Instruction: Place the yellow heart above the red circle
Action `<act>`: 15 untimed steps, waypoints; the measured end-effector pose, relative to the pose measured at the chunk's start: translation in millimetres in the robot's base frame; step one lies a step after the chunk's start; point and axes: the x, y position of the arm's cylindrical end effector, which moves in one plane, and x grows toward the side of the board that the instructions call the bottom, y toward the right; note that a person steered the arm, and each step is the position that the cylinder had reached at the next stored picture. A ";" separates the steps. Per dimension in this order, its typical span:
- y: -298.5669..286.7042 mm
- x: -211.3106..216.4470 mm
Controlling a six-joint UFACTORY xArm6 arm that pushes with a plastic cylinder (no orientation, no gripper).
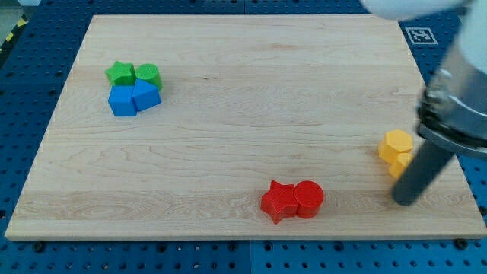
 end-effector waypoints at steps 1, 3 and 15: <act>54.8 6.3; 31.0 -66.2; -76.8 -55.0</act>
